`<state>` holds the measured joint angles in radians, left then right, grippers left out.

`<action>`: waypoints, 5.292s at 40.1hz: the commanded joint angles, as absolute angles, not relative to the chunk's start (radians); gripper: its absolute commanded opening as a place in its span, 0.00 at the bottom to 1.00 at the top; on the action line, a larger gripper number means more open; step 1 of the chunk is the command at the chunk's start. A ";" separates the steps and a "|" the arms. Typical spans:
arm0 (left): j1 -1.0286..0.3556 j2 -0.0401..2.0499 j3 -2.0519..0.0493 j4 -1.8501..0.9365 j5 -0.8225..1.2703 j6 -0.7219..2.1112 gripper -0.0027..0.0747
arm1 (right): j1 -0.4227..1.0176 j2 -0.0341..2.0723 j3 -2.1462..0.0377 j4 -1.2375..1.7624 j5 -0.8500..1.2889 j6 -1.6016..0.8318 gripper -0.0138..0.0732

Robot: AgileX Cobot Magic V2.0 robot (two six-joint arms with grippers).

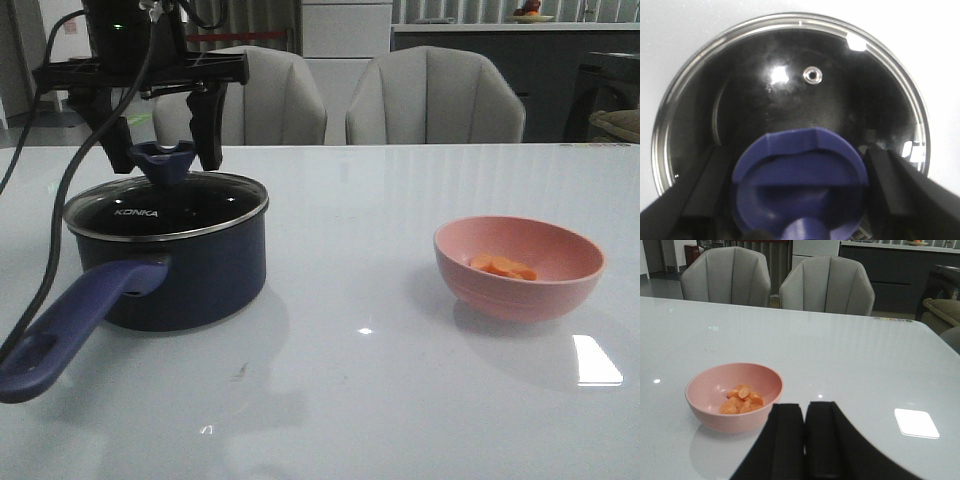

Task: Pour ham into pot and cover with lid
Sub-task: 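Grasp the purple lid knob with the left gripper, then lift the glass lid off the pot and set it on the table beside it, then move the right gripper down to the rim of the pink bowl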

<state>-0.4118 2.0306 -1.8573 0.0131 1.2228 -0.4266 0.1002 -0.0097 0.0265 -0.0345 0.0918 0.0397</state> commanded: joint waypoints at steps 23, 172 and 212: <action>-0.406 1.963 -1.890 0.007 1.229 -0.403 0.36 | 0.091 -0.031 0.022 -0.050 0.018 0.035 0.33; -0.110 0.641 -0.766 -0.081 0.569 -0.018 0.75 | 0.091 -0.031 0.022 -0.050 0.018 0.035 0.33; -0.250 0.059 -0.376 -0.036 0.422 -0.018 0.75 | 0.093 -0.030 0.020 -0.035 -0.096 0.043 0.33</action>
<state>-0.2420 0.0455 -0.3521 -0.0270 0.5060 -0.0087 0.1002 -0.0097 0.0265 -0.0345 0.0655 0.0397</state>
